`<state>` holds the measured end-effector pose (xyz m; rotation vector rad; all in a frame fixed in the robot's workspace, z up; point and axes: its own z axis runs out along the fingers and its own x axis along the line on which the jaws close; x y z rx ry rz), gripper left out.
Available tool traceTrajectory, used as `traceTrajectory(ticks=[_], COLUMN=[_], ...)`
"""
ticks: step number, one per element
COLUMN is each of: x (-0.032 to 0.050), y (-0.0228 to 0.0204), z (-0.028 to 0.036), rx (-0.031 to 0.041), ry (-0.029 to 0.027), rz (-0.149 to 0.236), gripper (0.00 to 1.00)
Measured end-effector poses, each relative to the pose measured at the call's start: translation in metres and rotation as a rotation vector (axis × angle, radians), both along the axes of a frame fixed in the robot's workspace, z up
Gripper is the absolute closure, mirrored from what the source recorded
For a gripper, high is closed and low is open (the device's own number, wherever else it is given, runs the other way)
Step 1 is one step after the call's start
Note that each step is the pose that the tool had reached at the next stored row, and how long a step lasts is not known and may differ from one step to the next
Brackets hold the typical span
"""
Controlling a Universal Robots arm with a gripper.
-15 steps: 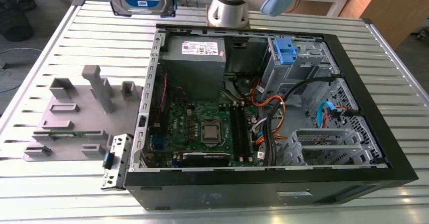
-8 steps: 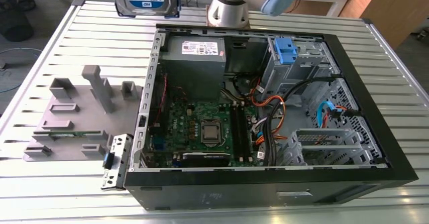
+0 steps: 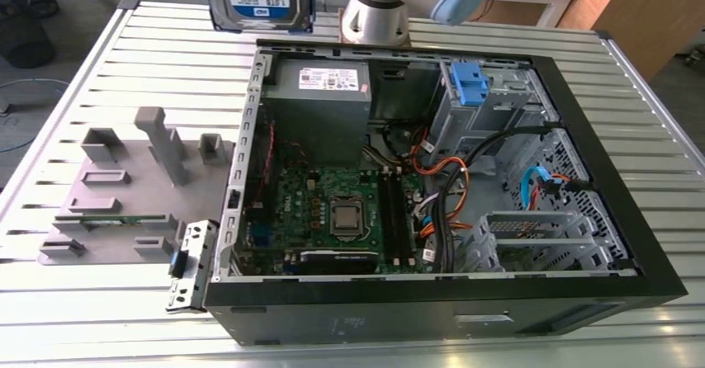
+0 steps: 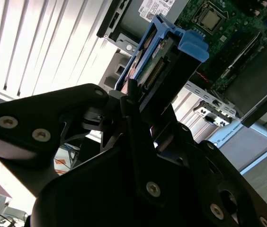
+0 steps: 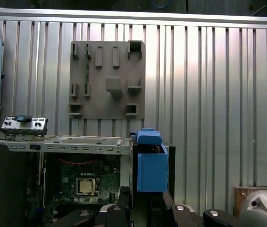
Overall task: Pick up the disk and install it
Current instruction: 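Pick up the disk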
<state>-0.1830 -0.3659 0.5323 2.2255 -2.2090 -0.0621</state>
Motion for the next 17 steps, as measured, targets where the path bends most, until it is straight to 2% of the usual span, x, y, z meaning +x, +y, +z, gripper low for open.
traceTrajectory(ticks=[17], x=[0.0325], y=[0.0], z=[-0.004], rx=[-0.0011], ry=[0.0001], rz=[0.0], gripper=[0.65])
